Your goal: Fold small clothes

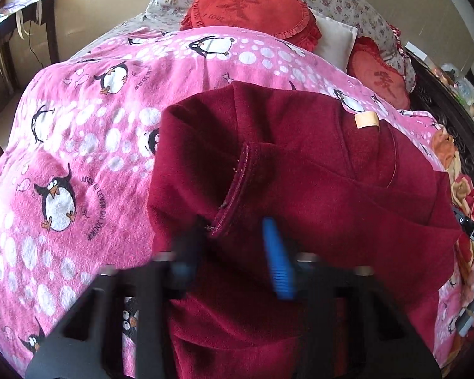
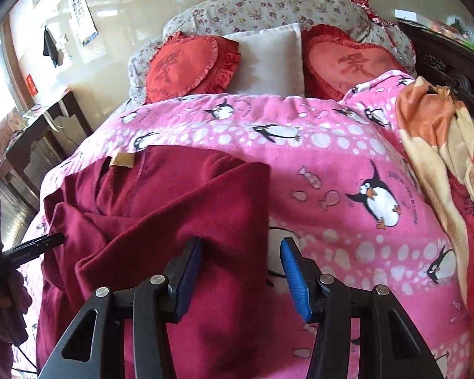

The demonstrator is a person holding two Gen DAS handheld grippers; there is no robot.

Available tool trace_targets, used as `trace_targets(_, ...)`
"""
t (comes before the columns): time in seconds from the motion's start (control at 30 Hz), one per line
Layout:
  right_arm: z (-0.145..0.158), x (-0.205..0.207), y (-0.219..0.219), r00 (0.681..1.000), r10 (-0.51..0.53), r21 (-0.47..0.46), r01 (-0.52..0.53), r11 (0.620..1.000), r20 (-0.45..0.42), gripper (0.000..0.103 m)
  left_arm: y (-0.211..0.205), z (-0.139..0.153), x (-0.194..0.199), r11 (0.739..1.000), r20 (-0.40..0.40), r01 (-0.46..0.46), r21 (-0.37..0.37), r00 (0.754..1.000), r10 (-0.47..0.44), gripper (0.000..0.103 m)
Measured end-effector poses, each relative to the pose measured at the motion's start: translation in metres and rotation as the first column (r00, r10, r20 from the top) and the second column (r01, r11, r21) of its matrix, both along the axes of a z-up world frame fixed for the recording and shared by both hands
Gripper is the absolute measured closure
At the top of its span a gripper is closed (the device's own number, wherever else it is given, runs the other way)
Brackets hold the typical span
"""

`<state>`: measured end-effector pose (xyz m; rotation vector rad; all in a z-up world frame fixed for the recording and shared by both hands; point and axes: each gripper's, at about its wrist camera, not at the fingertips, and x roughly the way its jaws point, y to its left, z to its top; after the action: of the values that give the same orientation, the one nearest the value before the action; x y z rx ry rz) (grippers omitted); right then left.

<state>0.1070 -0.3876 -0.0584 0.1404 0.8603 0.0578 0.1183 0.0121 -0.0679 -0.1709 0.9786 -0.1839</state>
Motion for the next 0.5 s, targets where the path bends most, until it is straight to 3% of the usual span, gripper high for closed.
trace_targets(0.13, 0.0, 0.006, -0.008, 1.0, -0.028, 0.045, 0.028, 0.999, 0.001, 0.054, 0.008, 0.02, -0.012, 0.999, 0.056, 0.0, -0.043, 0.998, 0.002, 0.09)
trace_targets(0.27, -0.004, 0.021, -0.005, 1.0, -0.023, 0.028, 0.024, 0.999, -0.013, 0.054, 0.013, 0.04, -0.022, 0.998, 0.123, 0.004, -0.062, 0.992, 0.003, 0.091)
trace_targets(0.3, -0.004, 0.023, -0.006, 1.0, -0.021, 0.038, 0.021, 0.999, -0.004, 0.057, 0.015, 0.041, -0.023, 0.998, 0.126, 0.001, -0.061, 0.992, 0.007, 0.091)
trace_targets(0.33, -0.003, 0.024, -0.007, 1.0, -0.021, 0.053, 0.021, 0.998, 0.011, 0.073, 0.016, 0.042, -0.024, 0.998, 0.128, -0.007, -0.061, 0.992, 0.015, 0.091)
trace_targets(0.4, 0.003, 0.024, -0.009, 0.998, -0.039, 0.059, 0.036, 0.998, 0.051, 0.09, 0.022, 0.043, -0.029, 0.997, 0.142, -0.027, -0.07, 0.989, 0.037, 0.091)
trace_targets(0.5, 0.003, 0.025, -0.016, 0.994, -0.086, 0.041, 0.084, 0.996, 0.06, 0.092, 0.028, 0.032, -0.028, 0.997, 0.138, -0.068, -0.049, 0.988, 0.074, 0.091)
